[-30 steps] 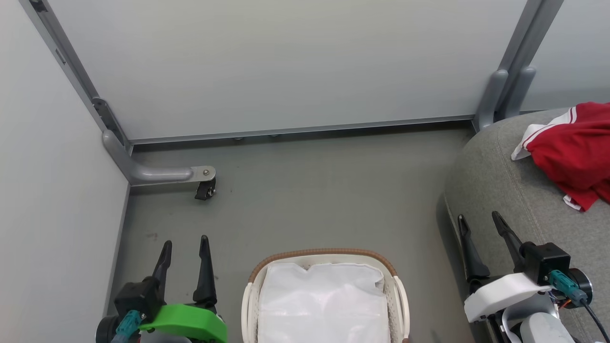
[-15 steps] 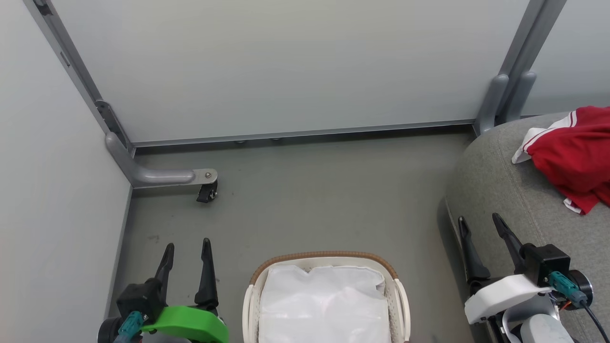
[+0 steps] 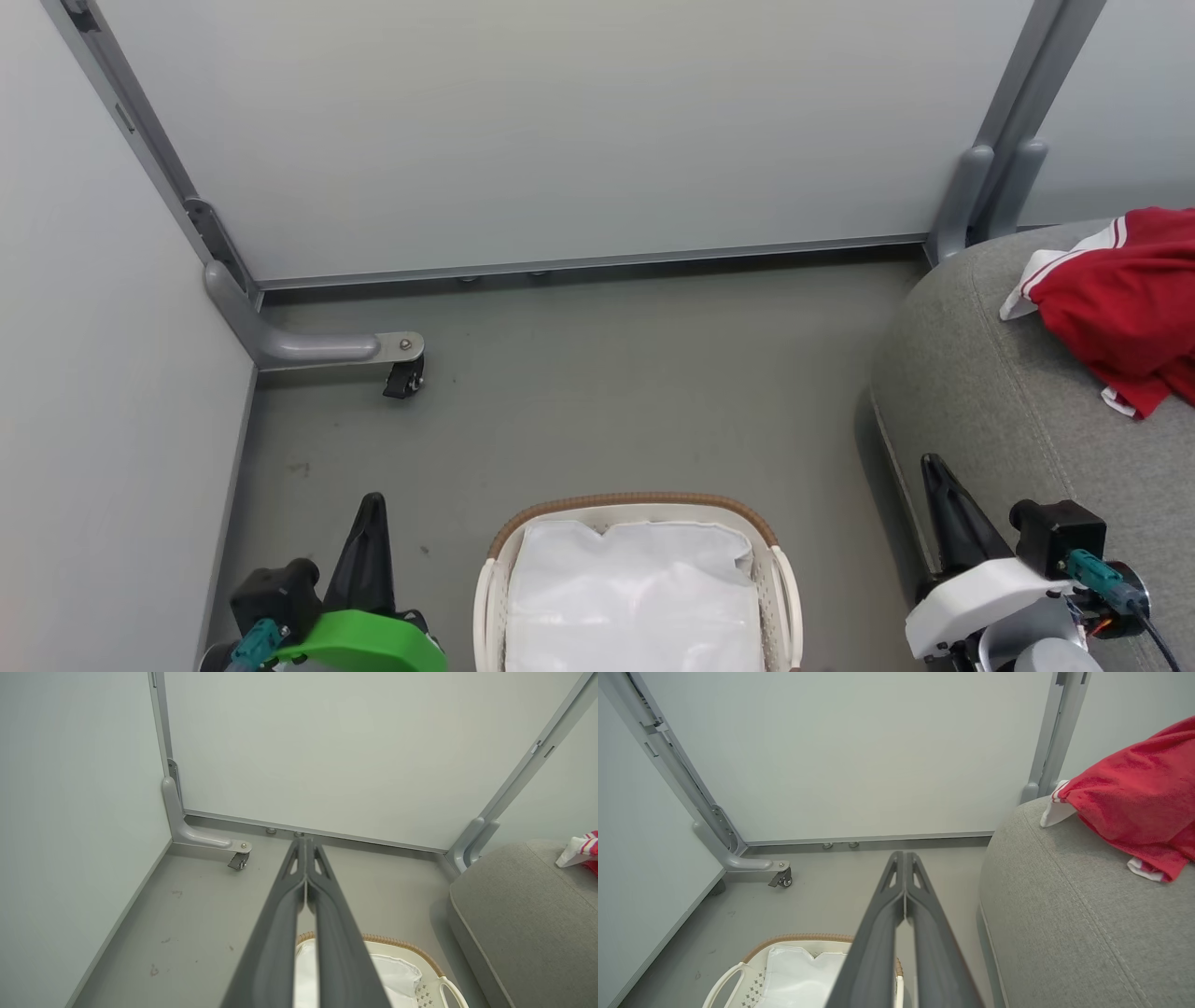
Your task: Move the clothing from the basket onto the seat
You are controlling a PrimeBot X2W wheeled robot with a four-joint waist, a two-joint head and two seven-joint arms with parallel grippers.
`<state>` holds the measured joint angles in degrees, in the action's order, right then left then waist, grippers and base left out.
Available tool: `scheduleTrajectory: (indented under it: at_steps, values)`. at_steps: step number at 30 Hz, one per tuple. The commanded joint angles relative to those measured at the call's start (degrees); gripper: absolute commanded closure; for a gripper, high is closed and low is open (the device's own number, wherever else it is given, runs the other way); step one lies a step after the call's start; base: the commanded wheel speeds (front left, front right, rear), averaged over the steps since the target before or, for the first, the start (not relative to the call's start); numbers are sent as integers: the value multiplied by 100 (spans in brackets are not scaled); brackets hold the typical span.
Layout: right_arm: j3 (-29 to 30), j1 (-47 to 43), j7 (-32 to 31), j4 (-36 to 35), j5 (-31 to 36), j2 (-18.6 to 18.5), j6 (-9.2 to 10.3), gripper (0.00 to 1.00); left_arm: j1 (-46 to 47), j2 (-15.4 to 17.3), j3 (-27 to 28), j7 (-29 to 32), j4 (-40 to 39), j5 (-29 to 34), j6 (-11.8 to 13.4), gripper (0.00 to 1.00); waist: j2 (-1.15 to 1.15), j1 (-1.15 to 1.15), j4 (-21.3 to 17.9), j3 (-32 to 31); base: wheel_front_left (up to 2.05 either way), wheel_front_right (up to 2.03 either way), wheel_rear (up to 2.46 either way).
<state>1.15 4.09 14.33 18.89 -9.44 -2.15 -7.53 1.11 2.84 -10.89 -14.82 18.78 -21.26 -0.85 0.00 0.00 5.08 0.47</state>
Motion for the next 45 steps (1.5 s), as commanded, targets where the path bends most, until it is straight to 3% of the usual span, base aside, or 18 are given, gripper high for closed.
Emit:
scheduleTrajectory:
  at_steps: [1,21,45]
  values:
    - [57,107,-70,-70,-276,-25,0,100,36,7,65,50,-98,-232,-29,100,0,0,-7,0,0,0,0]
    - [155,117,-567,-222,-2362,-42,1,100,181,57,446,544,-196,-2064,-196,100,0,0,-89,-5,0,0,0]
    - [283,167,-1059,-320,-4280,-58,3,100,304,80,825,1023,-300,-3736,-352,100,0,0,-186,-10,0,0,0]
